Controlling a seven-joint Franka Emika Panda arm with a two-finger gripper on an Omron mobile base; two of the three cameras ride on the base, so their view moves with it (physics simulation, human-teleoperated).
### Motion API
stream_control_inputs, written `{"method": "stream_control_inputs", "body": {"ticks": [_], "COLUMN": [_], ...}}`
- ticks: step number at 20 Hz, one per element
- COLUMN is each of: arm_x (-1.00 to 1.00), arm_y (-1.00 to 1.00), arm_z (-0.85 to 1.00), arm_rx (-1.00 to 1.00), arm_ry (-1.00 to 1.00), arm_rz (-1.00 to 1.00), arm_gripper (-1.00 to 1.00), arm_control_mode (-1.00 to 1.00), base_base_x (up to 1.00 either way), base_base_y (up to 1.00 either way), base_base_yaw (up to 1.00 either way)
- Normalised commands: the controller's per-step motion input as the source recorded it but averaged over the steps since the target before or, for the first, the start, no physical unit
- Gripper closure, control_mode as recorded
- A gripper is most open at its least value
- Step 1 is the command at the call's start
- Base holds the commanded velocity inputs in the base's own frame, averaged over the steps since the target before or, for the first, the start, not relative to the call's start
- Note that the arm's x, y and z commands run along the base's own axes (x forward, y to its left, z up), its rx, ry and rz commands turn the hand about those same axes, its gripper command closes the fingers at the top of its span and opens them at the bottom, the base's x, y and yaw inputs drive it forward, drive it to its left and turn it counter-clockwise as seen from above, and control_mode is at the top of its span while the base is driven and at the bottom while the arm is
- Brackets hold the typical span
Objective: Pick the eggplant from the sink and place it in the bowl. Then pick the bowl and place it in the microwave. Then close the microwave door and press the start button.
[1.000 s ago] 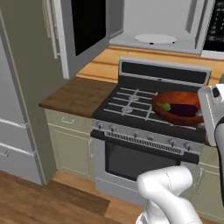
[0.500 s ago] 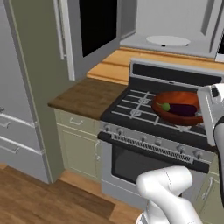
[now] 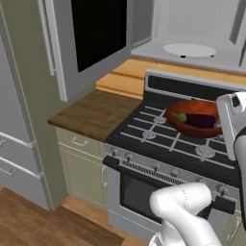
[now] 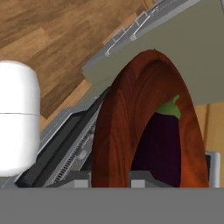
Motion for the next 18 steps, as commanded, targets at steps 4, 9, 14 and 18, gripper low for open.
{"method": "stream_control_inputs", "body": {"ticks": [4,9,14,18], "arm_x": [0.0,0.0,0.0,0.0], "arm_y": [0.0,0.0,0.0,0.0], "arm_z": [0.0,0.0,0.0,0.0], "arm_rx": [0.0,0.0,0.0,0.0], "arm_ry": [0.0,0.0,0.0,0.0], "arm_rz": [0.0,0.0,0.0,-0.06], "arm_gripper": [1.0,1.0,1.0,1.0], "arm_control_mode": [1.0,1.0,1.0,-1.0], "base_base_x": [0.56,0.11,0.0,0.0], "base_base_y": [-0.09,-0.4,-0.09,0.0], "base_base_yaw": [0.01,-0.02,-0.22,-0.21]}}
